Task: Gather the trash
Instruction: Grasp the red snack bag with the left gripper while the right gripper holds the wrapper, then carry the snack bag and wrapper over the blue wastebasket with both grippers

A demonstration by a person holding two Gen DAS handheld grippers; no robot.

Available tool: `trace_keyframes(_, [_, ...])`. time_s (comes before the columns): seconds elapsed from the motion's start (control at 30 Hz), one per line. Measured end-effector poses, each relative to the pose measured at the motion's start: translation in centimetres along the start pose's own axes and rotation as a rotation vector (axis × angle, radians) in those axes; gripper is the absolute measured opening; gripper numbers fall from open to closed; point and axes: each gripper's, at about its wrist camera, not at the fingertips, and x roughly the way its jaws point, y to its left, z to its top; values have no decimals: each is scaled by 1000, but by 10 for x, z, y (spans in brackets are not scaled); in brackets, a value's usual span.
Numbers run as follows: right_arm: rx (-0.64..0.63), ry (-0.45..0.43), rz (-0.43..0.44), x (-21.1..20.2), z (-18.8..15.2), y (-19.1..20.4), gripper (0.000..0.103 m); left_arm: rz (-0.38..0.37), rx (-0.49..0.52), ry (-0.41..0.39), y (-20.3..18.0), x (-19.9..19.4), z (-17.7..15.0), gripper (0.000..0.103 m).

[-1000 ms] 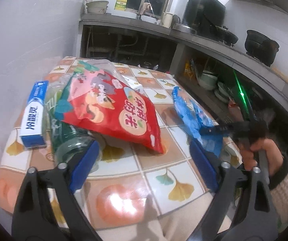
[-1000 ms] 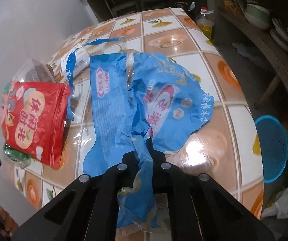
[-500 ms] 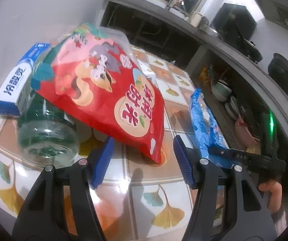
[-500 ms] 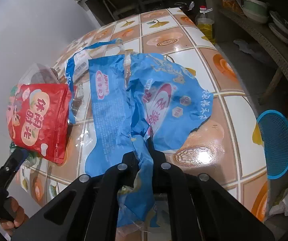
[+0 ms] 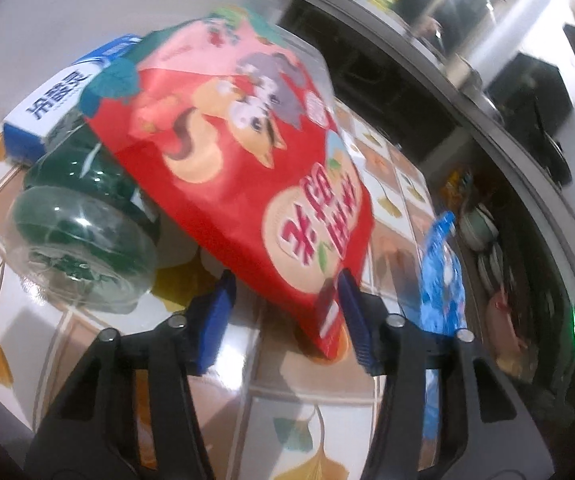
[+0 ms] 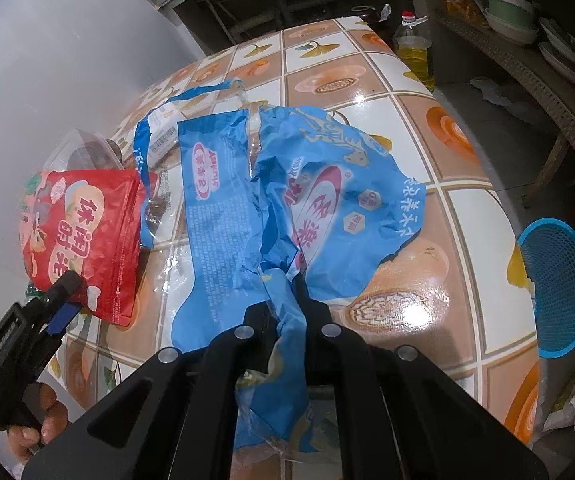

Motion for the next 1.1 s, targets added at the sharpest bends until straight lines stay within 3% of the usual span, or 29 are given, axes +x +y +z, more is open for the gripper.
trace_keyframes(0.27, [6, -5, 12, -1, -1, -2, 4, 16, -14, -49, -3, -4, -8, 25])
trace_keyframes(0.57, [0, -5, 10, -3, -2, -3, 4, -10, 32, -83, -8, -18, -11, 11])
trace_keyframes(1.1, [-29, -90, -5, -43, -7, 0, 4, -88, 169, -198, -36, -68, -8, 7])
